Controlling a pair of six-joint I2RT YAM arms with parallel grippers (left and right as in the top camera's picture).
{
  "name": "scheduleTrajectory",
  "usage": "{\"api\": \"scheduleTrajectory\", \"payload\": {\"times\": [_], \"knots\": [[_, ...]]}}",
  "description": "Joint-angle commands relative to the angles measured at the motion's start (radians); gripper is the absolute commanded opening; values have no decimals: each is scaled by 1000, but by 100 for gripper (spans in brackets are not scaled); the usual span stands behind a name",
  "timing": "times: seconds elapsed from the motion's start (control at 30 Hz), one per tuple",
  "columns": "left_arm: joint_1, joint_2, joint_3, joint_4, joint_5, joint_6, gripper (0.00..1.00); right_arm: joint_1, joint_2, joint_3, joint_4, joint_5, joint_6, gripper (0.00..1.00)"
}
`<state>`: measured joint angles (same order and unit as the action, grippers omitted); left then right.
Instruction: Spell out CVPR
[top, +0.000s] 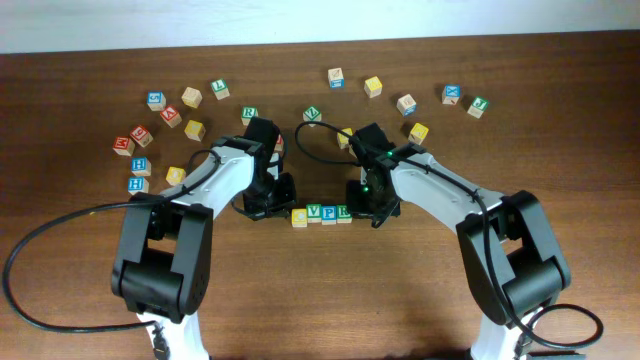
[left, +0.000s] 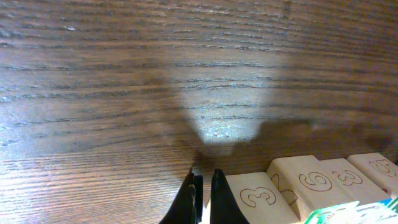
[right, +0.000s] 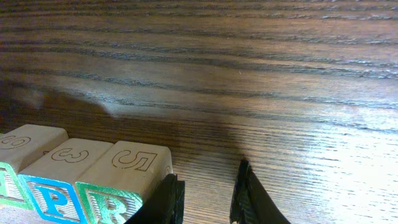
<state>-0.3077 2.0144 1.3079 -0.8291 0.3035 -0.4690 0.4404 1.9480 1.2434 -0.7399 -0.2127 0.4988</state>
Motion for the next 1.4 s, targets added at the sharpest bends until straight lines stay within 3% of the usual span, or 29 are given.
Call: {"api": "scheduleTrajectory", "payload": {"times": [0.0, 0.23, 0.33, 0.57, 0.8, 1.0, 1.37], "knots": [[-6, 16, 3, -2, 11, -5, 0, 11, 26, -10, -3, -12, 12, 20], [84, 14, 78, -171, -177, 2, 0, -30, 26, -9, -23, 48, 7, 21], [110, 14, 134, -277, -124, 58, 0, -63, 26, -9, -32, 48, -5, 22], [-47, 14, 131, -433, -82, 90, 0, -165, 26, -9, -34, 48, -69, 26], [-182, 14, 72, -306, -105, -40, 0, -220, 26, -9, -26, 48, -83, 27], [-269, 14, 1, -198, -257, -149, 0, -220, 26, -9, -18, 48, -84, 28], [-270, 15, 1, -111, -390, -149, 0, -220, 26, -9, -14, 48, -84, 28]]}}
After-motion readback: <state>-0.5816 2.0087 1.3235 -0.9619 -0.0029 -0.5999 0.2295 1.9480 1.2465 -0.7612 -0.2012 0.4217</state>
